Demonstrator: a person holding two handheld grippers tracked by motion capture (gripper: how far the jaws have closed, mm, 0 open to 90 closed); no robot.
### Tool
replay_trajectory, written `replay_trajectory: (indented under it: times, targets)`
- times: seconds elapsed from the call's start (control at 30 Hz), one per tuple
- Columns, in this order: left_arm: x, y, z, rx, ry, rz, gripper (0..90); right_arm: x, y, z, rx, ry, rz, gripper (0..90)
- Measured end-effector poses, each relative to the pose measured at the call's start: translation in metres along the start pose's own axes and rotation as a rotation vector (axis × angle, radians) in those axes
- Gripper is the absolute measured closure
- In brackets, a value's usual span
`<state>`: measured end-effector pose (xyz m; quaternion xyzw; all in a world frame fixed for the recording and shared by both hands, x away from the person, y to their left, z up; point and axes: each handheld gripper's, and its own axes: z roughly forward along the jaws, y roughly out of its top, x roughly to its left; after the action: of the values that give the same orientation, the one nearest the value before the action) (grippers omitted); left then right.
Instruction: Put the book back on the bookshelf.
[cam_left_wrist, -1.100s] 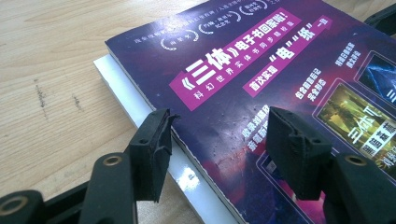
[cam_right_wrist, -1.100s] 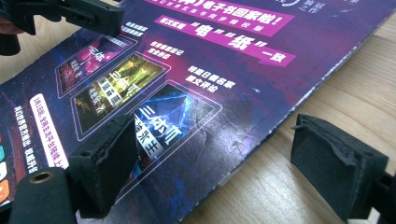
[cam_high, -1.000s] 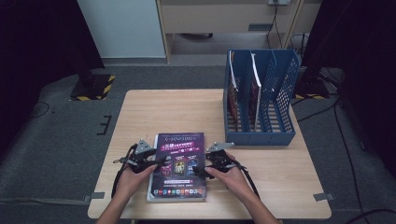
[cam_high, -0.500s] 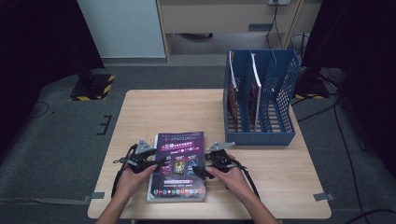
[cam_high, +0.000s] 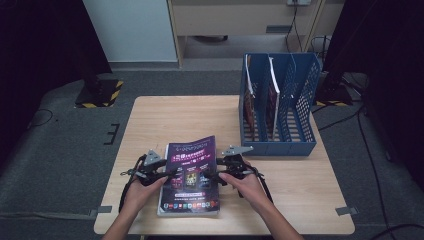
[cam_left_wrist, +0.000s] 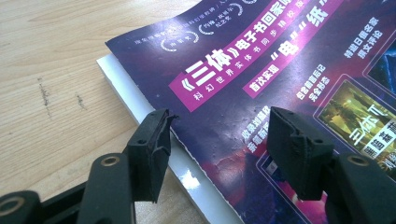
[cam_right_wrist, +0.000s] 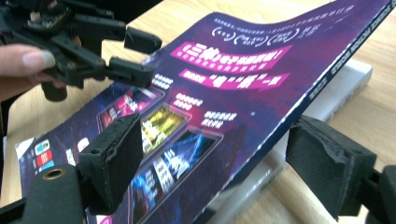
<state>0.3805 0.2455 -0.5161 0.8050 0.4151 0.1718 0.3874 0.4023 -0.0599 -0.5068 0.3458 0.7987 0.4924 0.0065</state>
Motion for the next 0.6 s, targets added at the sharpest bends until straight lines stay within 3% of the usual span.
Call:
replay_trajectory:
  times: [0.6]
  targets:
    - [0.001, -0.001, 0.000, -0.005, -0.001, -0.009, 38.8, 0.010, 0.028, 0.007, -0.019, -0.007, -0.028, 19.2]
